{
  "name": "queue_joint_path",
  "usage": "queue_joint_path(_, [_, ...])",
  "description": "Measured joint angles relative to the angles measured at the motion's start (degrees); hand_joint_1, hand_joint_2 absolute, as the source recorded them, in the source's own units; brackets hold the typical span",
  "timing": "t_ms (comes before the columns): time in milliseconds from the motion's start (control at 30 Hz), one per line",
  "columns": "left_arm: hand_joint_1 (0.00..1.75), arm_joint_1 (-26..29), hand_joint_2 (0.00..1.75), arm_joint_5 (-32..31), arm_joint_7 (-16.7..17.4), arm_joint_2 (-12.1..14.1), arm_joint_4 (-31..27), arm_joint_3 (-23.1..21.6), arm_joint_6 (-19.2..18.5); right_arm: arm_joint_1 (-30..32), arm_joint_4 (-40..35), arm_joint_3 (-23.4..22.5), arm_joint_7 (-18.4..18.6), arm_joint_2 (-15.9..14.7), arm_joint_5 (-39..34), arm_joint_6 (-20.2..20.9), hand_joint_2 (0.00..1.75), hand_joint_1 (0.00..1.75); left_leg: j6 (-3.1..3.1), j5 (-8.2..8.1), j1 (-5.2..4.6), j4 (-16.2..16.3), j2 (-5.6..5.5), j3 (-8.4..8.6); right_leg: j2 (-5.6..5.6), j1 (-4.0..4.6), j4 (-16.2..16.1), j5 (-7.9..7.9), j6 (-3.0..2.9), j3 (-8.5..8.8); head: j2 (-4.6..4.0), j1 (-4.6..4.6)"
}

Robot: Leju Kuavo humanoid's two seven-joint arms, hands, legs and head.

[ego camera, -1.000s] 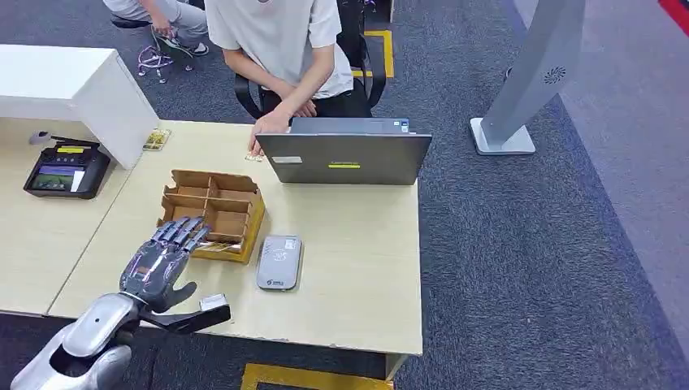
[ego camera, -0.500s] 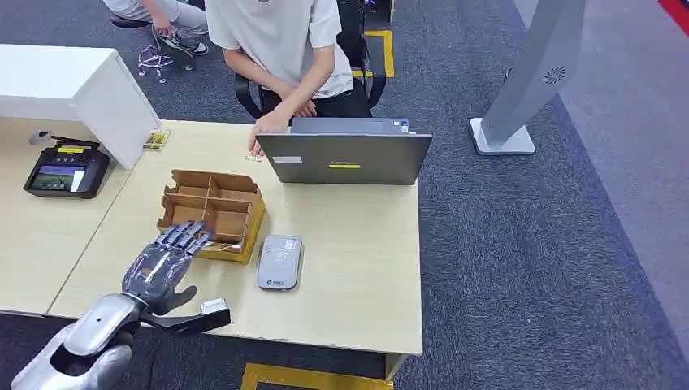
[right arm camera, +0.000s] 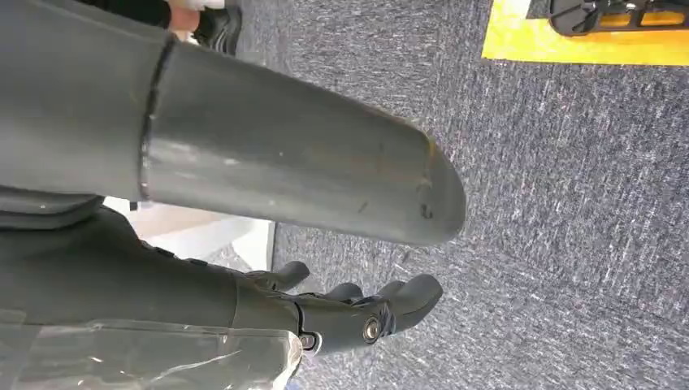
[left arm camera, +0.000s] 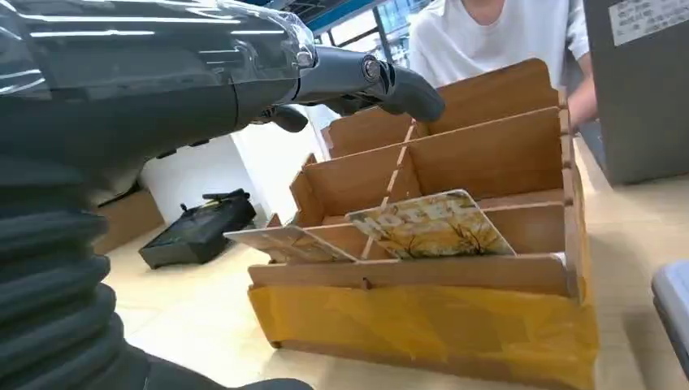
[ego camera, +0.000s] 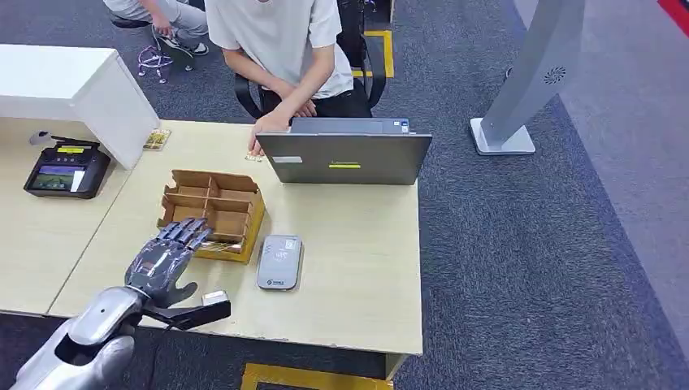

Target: Pass the card to the sensor for recognition and then transmit it.

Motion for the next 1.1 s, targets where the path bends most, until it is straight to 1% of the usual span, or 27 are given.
queue_joint_path(200, [0.00, -1.52, 1.75, 0.26, -0.52, -1.07, 2.32, 0.00, 0.04, -0.03, 0.00, 0.52, 0.02, 0.00, 0.11, 0.09, 0.00, 0.00, 0.00, 0.00, 0.00, 0.00, 0.01, 0.01, 0.01, 0.00, 0.00, 0.00, 0.00, -0.01, 0.00, 0.00])
queue_joint_path(567, [0.00, -2.49, 1.75, 0.74, -0.61, -1.57, 4.59, -0.02, 0.00, -0.05, 0.00, 0.85, 0.17, 0.00, 0.72, 0.35, 0.00, 0.00, 0.00, 0.00, 0.00, 0.00, 0.01, 0.00, 0.01, 0.00, 0.00, -0.01, -0.02, -0.02, 0.00, 0.00])
queue_joint_path(833, [0.00, -4.09, 1.75, 0.94, -0.92, -2.51, 6.38, -0.07, -0.17, -0.07, 0.00, 0.94, 0.17, 0.00, 1.01, 0.44, 0.00, 0.00, 0.00, 0.00, 0.00, 0.00, 0.01, 0.01, 0.01, 0.00, 0.00, -0.01, -0.02, -0.01, 0.00, 0.00])
queue_joint_path(1100, [0.00, -4.26, 1.75, 1.12, -1.22, -2.88, 7.25, -0.15, -0.22, -0.10, 0.00, 0.96, 0.17, 0.00, 1.03, 0.50, 0.00, 0.00, 0.00, 0.00, 0.00, 0.00, 0.01, 0.01, 0.02, 0.00, 0.00, -0.02, -0.03, -0.02, 0.00, 0.00])
